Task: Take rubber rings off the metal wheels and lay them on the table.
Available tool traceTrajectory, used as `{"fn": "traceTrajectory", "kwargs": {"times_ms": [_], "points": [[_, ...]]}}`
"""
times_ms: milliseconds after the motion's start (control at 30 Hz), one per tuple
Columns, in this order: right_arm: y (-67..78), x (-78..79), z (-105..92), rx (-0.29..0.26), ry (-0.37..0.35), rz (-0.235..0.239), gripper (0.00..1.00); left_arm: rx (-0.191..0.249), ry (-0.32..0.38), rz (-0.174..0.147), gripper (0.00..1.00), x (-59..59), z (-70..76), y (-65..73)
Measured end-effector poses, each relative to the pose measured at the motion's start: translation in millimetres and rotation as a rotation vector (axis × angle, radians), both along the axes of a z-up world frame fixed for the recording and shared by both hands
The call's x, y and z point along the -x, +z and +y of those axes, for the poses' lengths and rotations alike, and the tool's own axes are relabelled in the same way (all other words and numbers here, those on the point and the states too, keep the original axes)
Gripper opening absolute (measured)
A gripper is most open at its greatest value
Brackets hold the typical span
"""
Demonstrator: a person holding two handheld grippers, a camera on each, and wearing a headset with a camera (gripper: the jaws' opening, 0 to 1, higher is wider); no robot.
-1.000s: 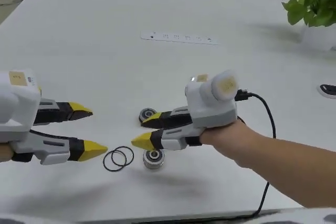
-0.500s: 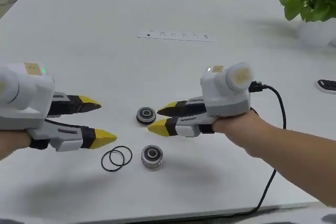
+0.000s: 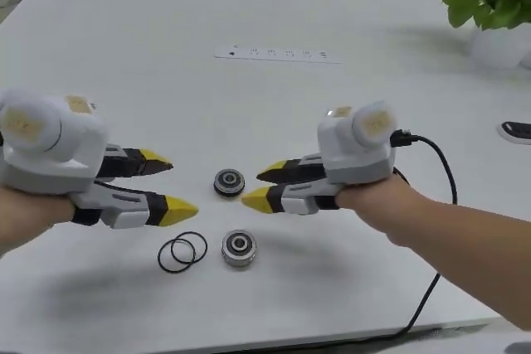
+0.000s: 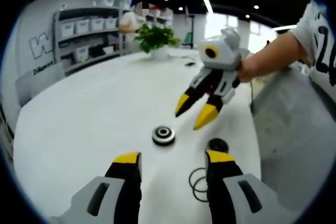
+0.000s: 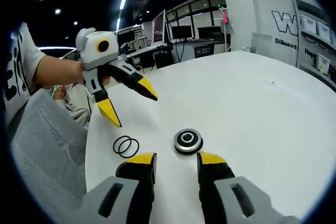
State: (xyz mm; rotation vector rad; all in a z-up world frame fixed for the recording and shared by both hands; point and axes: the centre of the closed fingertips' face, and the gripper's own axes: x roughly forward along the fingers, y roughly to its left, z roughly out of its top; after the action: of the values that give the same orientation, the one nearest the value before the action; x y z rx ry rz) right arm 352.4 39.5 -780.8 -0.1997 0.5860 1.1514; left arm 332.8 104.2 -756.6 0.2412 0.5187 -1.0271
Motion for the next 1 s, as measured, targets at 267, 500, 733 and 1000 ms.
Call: {"fn": "traceTrajectory", "kwargs": {"times_ms": [267,500,733,1000], "points": [[-9.7,-5.5,5.8,0.036,0.013,-0.019,0.29,0.019,0.004,0.016,0.48,-7.7,-10.3,-5.4],[-13.7,-7.9,8.3,0.056,0.021,-0.028,0.3,0.014,0.008,0.033,0.44,-15.6,-14.4,-13.5],[-16.8,-10.1,8.4,0.07,0.022,-0.035,0.32,-0.007,-0.011,0.035,0.42,-19.2,-23.8,-20.2],[-17.4,-12.1,9.1,0.07,0.022,-0.037,0.33,-0.021,-0.025,0.034,0.39,-26.1,-33.3,-24.4]]}}
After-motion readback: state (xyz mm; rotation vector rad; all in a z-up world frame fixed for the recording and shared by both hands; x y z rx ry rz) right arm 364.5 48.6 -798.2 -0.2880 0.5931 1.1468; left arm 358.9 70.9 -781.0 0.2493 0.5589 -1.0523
